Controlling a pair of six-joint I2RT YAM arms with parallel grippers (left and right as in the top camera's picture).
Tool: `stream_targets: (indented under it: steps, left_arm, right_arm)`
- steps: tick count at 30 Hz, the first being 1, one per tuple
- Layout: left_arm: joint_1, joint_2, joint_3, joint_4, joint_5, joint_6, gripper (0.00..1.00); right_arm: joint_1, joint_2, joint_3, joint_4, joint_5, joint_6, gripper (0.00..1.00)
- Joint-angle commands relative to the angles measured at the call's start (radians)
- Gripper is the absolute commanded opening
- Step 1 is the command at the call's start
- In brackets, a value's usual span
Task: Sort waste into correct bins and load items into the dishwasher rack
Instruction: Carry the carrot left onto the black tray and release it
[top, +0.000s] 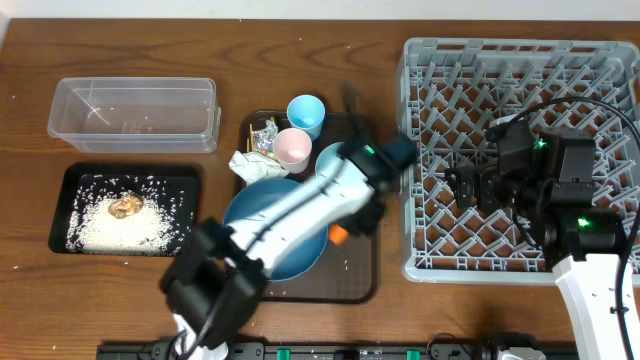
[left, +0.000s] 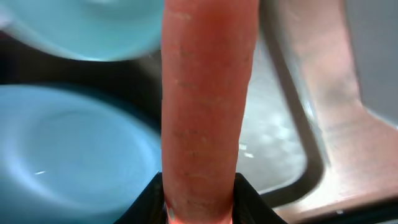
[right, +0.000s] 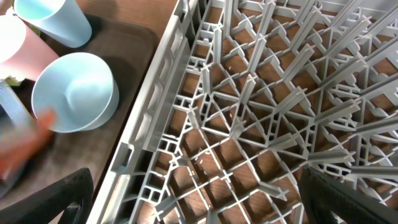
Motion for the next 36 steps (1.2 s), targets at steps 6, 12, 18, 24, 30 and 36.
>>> stream_targets:
  steps: [6, 12, 18, 24, 30, 36]
  left_arm:
    - [0.385, -0.053, 0.019, -0.03, -0.046, 0.012, 0.19]
    - [0.696, -0.053, 0.018, -0.015, -0.046, 0.011, 0.19]
    - [0.974, -0.051, 0.014, 0.026, -0.045, -0.029, 0.19]
    - [1.176, -0.041, -0.018, 0.119, -0.042, -0.148, 0.19]
    - [1.266, -0.03, -0.075, 0.16, -0.045, -0.175, 0.19]
    - [1.3, -0.03, -0.17, 0.226, -0.045, -0.175, 0.28]
  right_arm:
    - [0.013, 0.002, 0.014, 0.002, 0.003, 0.011, 0.99]
    - [0.013, 0.002, 0.014, 0.01, 0.003, 0.011, 0.99]
    - [0.013, 0.002, 0.014, 0.011, 0.003, 0.011, 0.99]
    - [0.013, 0.002, 0.014, 0.012, 0.002, 0.011, 0.99]
    - [0.013, 0.002, 0.013, 0.012, 0.002, 0.011, 0.99]
    - [0.013, 0.002, 0.013, 0.008, 0.002, 0.011, 0.99]
